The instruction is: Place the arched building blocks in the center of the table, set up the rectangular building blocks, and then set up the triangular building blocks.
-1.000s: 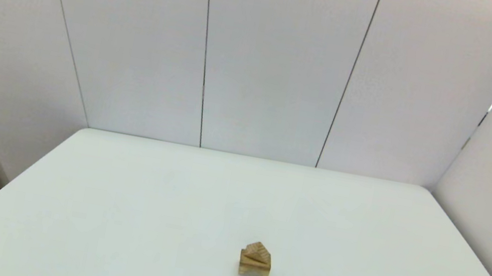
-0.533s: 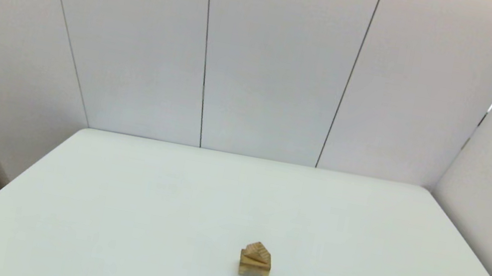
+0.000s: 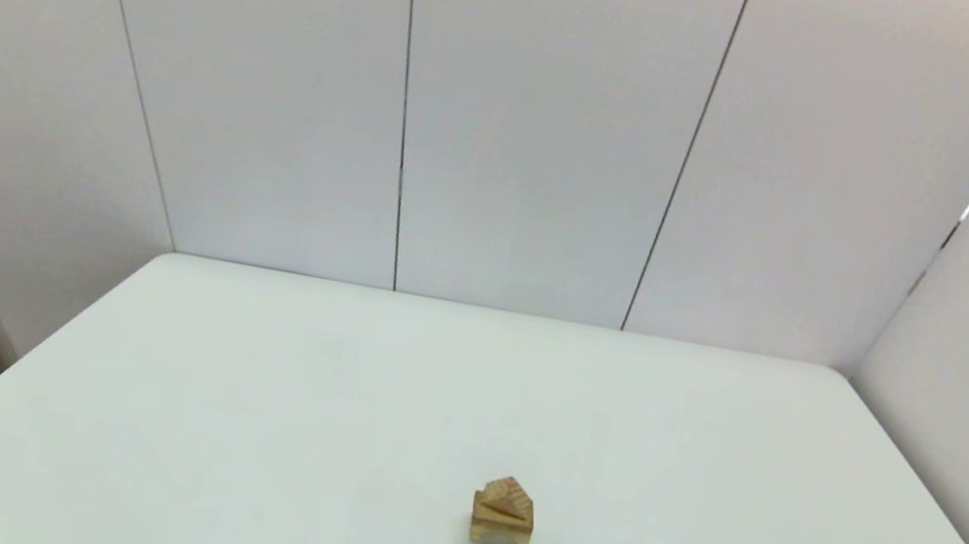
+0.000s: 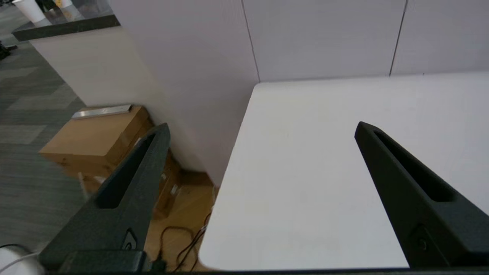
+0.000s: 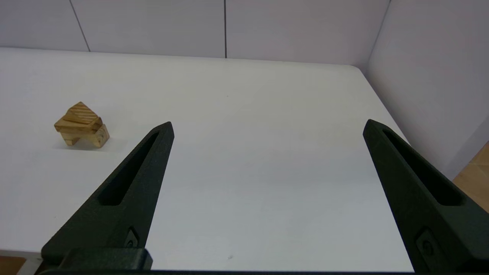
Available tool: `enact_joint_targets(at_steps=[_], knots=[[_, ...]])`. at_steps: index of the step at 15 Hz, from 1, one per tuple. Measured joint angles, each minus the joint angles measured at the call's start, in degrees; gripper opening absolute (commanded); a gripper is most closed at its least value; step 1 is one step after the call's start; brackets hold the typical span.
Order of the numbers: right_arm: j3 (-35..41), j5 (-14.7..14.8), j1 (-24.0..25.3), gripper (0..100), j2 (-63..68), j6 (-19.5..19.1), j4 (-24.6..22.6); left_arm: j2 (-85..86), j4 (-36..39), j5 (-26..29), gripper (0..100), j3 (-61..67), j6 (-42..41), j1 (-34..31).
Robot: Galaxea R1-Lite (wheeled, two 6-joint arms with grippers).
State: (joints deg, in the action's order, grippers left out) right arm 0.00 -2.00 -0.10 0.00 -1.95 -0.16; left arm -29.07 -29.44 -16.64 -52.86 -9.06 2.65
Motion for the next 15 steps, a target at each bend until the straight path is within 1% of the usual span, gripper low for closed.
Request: enact_joint_targets(at_steps=[3, 5, 8, 11, 15], knots=[[0.0, 0.02, 0.0, 100, 0.0, -0.02, 0.0, 3.3, 7.17, 0.27, 100, 6.53, 0.41, 0.05], [0.0, 0.0, 0.0, 100, 0.0, -0.05, 0.0, 5.64, 8.52, 0.71, 100, 10.12, 0.33, 0.07], [0.0, 0.02, 0.0, 100, 0.0, 0.02, 0.0, 9.4, 8.74, 2.95, 100, 14.88, 0.24, 0.13], [0.0, 0.02, 0.0, 100, 0.0, 0.0, 0.0, 12.93, 9.29, 3.22, 100, 18.52, 0.71, 0.05], [0.0, 0.0, 0.0, 100, 0.02, 0.0, 0.02, 16.51, 16.77, 3.28, 100, 24.55, 0.63, -1.0]])
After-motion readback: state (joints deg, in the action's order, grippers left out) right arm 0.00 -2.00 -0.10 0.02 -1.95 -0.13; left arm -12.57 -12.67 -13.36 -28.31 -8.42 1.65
